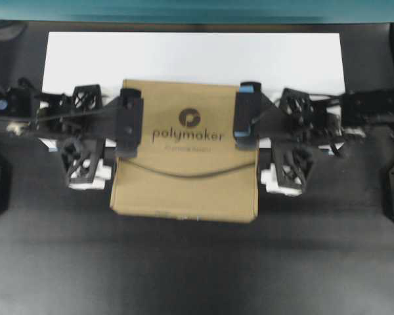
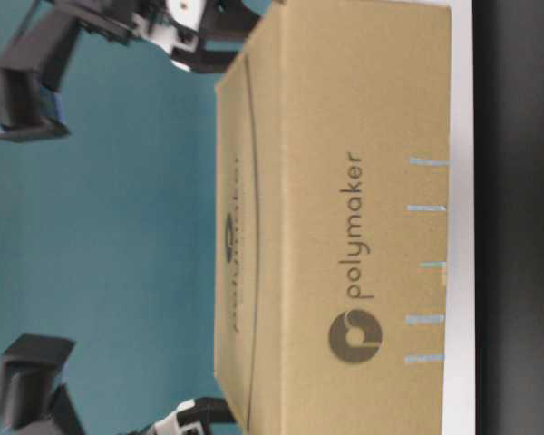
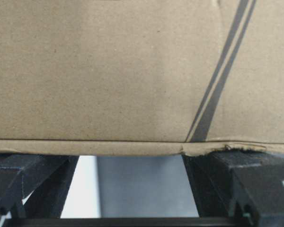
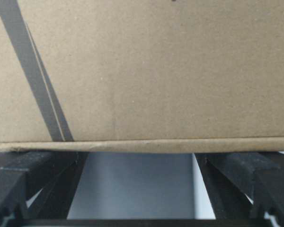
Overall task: Place the cardboard box on the stand after clamping it between your arms.
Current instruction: 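Carry the clamped box forward over the white stand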
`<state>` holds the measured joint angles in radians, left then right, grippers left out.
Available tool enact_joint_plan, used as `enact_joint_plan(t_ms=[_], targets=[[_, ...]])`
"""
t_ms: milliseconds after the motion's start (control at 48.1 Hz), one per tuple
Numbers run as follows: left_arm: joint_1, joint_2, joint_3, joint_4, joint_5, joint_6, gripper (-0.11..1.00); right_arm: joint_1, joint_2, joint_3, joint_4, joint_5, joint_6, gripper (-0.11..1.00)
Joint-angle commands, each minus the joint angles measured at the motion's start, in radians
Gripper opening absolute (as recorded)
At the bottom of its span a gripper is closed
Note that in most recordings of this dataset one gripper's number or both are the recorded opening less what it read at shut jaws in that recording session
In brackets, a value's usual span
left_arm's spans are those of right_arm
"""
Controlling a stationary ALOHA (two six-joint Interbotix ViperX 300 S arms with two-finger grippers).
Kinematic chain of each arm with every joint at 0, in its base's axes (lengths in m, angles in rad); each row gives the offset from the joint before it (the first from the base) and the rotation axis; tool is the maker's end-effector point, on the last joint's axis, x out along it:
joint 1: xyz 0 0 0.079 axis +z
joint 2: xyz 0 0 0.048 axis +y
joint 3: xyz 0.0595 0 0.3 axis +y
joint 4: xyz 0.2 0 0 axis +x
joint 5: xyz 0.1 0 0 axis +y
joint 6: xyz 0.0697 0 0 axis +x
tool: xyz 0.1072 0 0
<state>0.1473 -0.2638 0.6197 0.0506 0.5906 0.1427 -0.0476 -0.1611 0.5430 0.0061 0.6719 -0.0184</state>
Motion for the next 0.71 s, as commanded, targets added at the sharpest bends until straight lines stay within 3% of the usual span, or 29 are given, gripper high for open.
enact_joint_plan(t_ms=[0, 249, 686], targets=[[0.014, 0.011, -0.109, -0.005, -0.038, 0.002, 0.77, -0.026, 0.032, -0.091, 0.009, -0.091, -0.011, 0.81], [0.048, 0.041, -0.149, -0.003, -0.023, 0.02, 0.77, -0.072, 0.043, -0.12, 0.04, -0.084, -0.064, 0.81], [0.172, 0.086, -0.143, -0.003, -0.035, 0.057, 0.77, -0.153, 0.048, -0.118, 0.041, -0.091, -0.13, 0.81]])
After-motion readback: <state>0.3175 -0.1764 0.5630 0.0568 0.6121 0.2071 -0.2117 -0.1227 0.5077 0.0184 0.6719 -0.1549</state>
